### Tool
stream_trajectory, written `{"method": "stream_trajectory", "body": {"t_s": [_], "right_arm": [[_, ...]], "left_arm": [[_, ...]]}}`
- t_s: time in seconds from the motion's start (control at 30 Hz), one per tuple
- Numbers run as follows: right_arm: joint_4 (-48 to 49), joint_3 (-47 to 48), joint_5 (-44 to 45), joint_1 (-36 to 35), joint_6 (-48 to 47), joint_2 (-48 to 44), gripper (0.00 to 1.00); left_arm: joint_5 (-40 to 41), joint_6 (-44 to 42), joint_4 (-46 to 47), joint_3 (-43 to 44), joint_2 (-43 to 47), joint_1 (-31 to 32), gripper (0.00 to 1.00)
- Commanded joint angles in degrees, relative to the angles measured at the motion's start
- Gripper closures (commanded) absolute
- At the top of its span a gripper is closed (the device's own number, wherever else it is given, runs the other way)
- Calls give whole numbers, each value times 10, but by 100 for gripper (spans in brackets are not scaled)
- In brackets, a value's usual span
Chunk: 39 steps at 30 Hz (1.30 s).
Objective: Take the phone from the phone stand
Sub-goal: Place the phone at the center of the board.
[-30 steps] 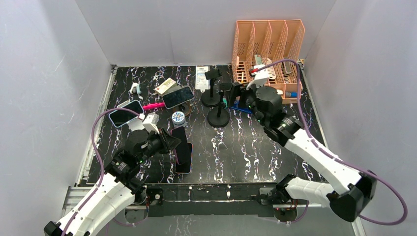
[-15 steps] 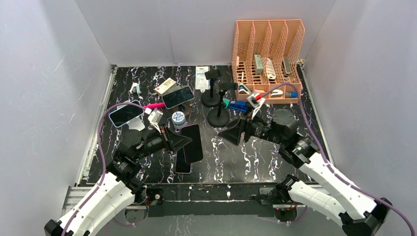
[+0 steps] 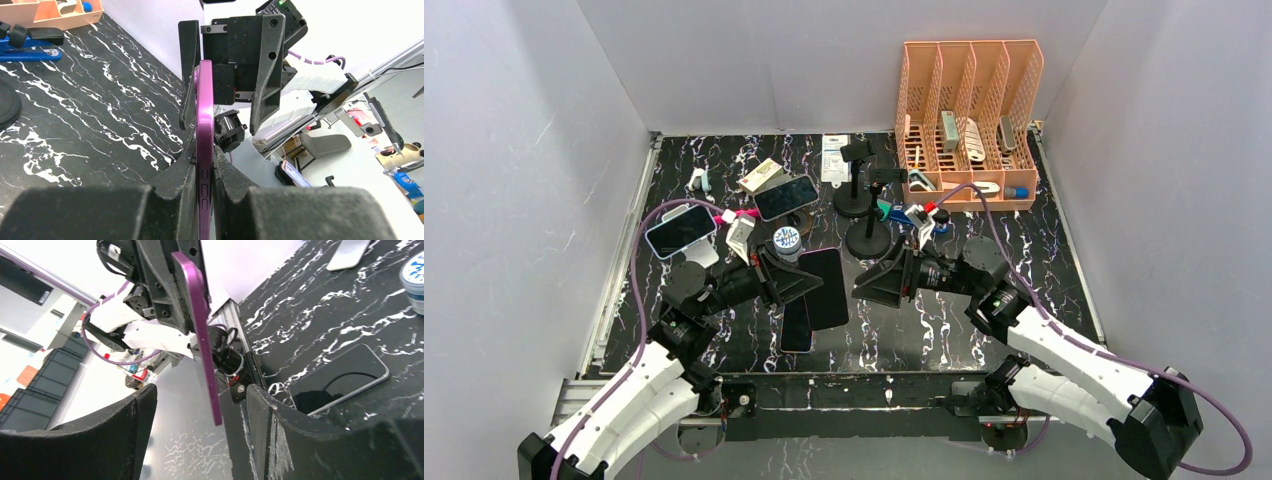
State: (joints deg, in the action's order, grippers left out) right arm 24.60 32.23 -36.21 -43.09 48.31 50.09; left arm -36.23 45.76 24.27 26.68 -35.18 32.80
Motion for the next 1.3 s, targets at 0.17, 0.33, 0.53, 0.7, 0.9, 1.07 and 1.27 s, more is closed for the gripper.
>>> {"method": "stream_trajectory", "body": {"t_s": [0.17, 0.33, 0.53, 0.7, 0.9, 1.07, 1.27], "right_arm": [[122, 3, 50, -58, 31, 42, 34], [122, 17, 68, -86, 14, 69, 37], [151, 22, 84, -117, 13, 97, 47], [176, 19, 102, -126, 17, 97, 58], [166, 27, 103, -131, 2, 94, 87], [146, 18, 115, -134, -8, 77, 99], [68, 27, 134, -140, -56, 46, 99]], "left_arm": [[-17, 41, 89, 1, -15, 0, 100], [-11, 51, 99, -5, -9, 0, 100], [-4, 57, 104, -17, -4, 0, 100], [-5, 57, 104, -22, -1, 0, 100], [-4, 56, 104, -32, 0, 0, 100], [8, 39, 67, -27, 3, 0, 70], [79, -22, -51, -21, 14, 0, 30]]}}
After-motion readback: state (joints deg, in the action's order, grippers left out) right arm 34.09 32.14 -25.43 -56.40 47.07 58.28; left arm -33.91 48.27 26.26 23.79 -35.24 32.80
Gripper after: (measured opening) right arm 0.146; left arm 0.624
